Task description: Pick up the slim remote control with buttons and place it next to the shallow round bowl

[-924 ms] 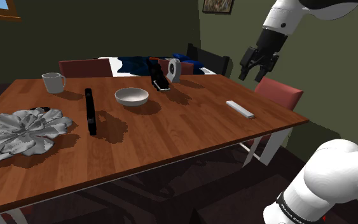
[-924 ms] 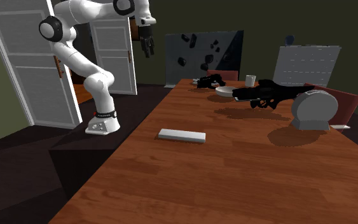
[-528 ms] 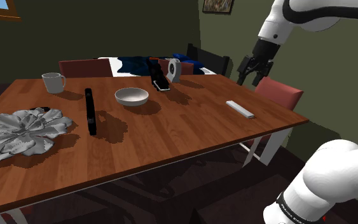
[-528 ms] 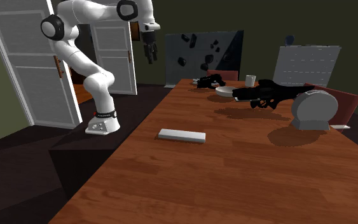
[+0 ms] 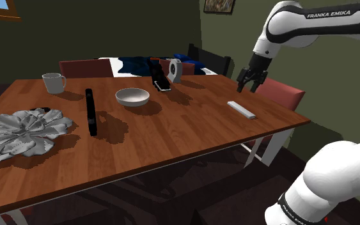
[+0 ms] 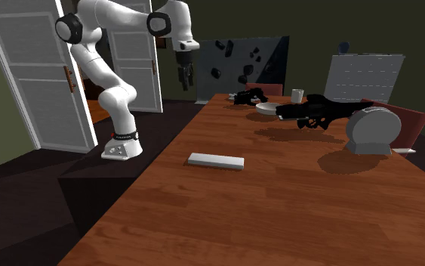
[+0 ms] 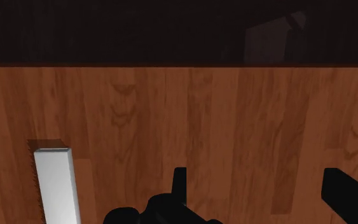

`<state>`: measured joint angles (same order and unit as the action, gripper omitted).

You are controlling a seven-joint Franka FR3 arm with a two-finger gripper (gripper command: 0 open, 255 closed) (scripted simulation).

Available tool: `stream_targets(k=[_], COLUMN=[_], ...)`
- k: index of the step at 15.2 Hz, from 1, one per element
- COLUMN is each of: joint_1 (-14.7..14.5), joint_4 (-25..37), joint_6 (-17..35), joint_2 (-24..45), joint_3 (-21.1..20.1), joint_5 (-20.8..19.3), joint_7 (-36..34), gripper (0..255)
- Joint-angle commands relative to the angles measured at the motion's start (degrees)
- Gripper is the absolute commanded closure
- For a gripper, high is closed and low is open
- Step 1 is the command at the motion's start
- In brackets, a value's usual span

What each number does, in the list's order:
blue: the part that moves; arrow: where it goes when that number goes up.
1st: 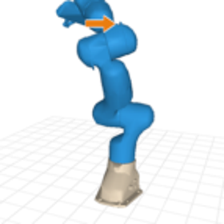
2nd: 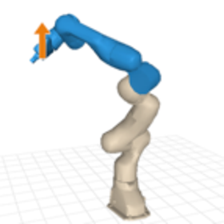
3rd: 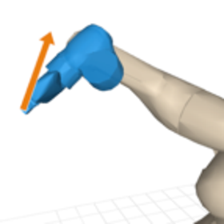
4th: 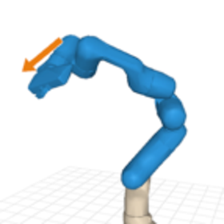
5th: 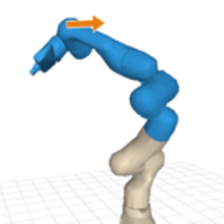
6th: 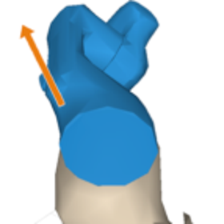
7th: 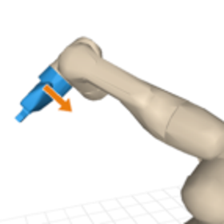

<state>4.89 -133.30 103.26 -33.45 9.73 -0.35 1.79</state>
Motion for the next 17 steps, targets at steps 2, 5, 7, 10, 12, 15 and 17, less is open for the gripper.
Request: stream_targets(k=[2,5,7,10,12,15,17], joint_1=[0.7,1.33,1.72,2.27,2.64,3.36,4.01], joint_4=[1.36,2.69,3.91,6.23,8.1,11.41,13.95], joint_6=[2.95,5.99,7.91,10.56,12.14,14.18,15.29], joint_2=[4.78,9.65,13.1,18.58,22.42,28.42,32.57], joint_3=[2.45,4.85,6.41,8.66,10.08,11.96,12.99], joint_5=[-1.03,-1.64,-1.76,-1.49,-0.97,0.34,1.53], joint_7=[2.85,5.69,7.64,10.65,12.73,15.99,18.21], gripper=[0,0,0,0,0,0,0])
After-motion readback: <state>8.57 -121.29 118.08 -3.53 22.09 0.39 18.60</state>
